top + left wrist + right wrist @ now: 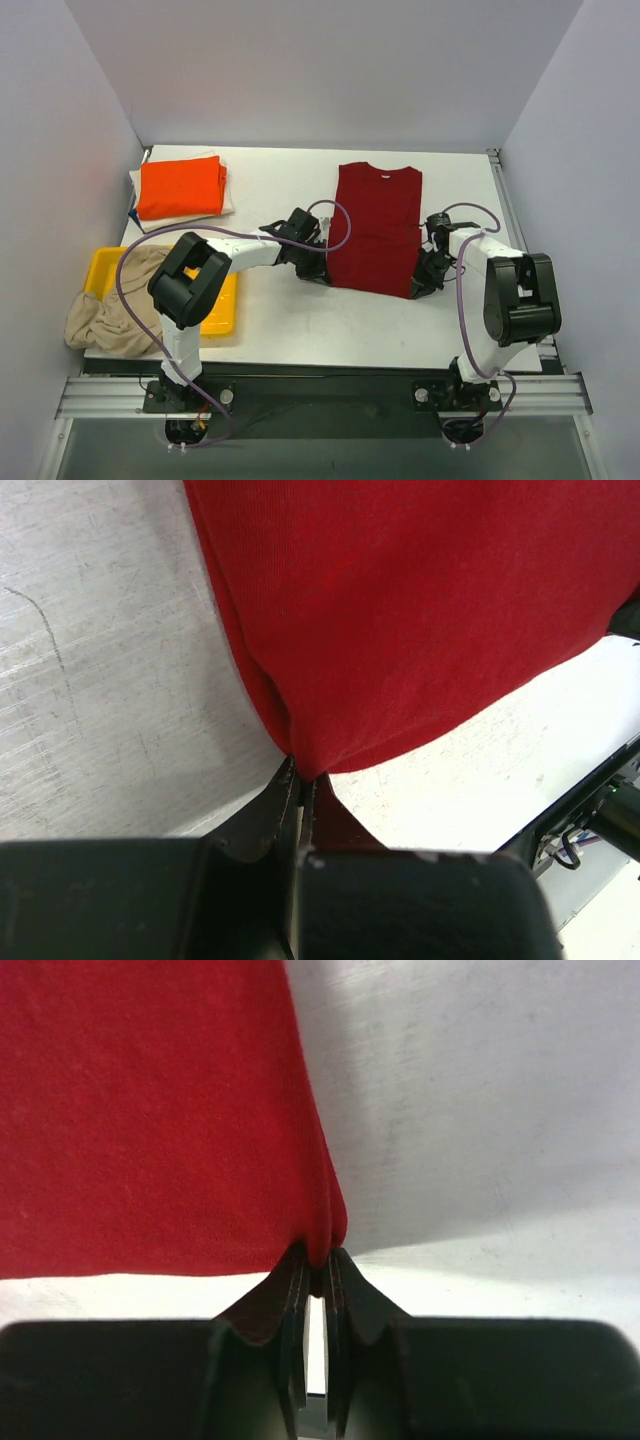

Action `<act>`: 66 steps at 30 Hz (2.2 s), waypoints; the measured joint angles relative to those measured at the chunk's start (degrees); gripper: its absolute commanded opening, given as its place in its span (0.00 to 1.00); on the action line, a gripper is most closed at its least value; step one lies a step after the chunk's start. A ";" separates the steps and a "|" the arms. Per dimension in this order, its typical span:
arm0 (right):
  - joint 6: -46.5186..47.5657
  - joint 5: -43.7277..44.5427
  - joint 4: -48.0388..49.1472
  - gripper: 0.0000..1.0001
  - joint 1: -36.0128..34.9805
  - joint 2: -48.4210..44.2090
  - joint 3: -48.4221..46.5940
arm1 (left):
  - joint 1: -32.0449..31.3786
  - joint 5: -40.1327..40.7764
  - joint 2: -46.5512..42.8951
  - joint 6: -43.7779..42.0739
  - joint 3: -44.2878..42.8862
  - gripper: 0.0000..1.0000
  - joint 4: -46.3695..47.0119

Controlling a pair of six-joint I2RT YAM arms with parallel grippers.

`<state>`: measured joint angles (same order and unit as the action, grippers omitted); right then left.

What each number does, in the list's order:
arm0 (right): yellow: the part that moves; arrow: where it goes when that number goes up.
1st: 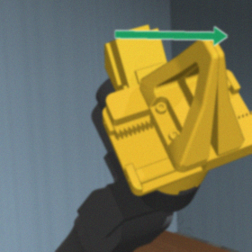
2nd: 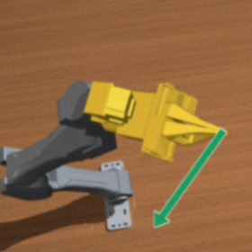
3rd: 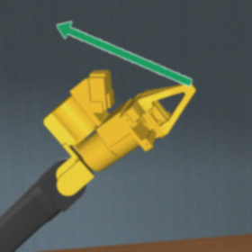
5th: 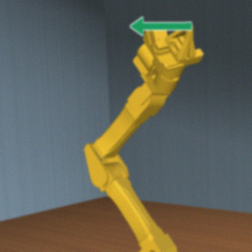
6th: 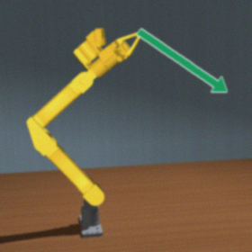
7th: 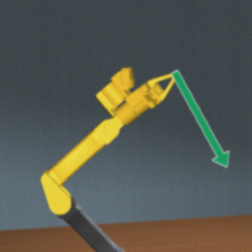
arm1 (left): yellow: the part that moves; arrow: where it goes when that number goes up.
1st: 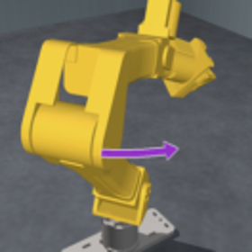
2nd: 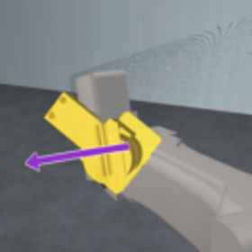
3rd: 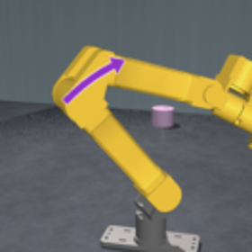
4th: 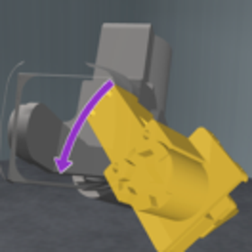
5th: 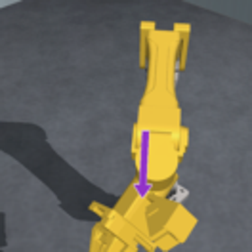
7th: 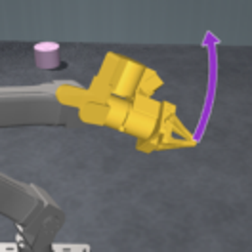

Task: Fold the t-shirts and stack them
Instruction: Grab one side of the 2/3 rectangular tshirt with both arms, then fold the long partially folded tshirt into a neat square

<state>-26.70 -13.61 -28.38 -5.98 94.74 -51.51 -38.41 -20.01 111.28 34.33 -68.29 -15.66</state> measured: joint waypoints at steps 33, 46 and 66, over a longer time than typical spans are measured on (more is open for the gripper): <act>-15.34 -1.49 -33.51 0.00 -16.96 -40.33 -9.29 | -2.12 0.52 -43.06 5.92 8.81 0.00 -29.53; -10.03 4.42 -30.25 0.00 -9.05 -25.49 -18.71 | 1.62 -1.55 -28.52 5.20 0.61 0.00 -25.46; 2.93 6.82 -23.71 0.00 -3.67 2.51 -38.21 | 9.35 -7.98 -10.56 0.90 -9.86 0.00 -18.05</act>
<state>-23.77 -6.79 -52.10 -9.65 97.25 -89.71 -29.06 -27.99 100.73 35.22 -78.15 -33.71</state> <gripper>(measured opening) 0.074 0.034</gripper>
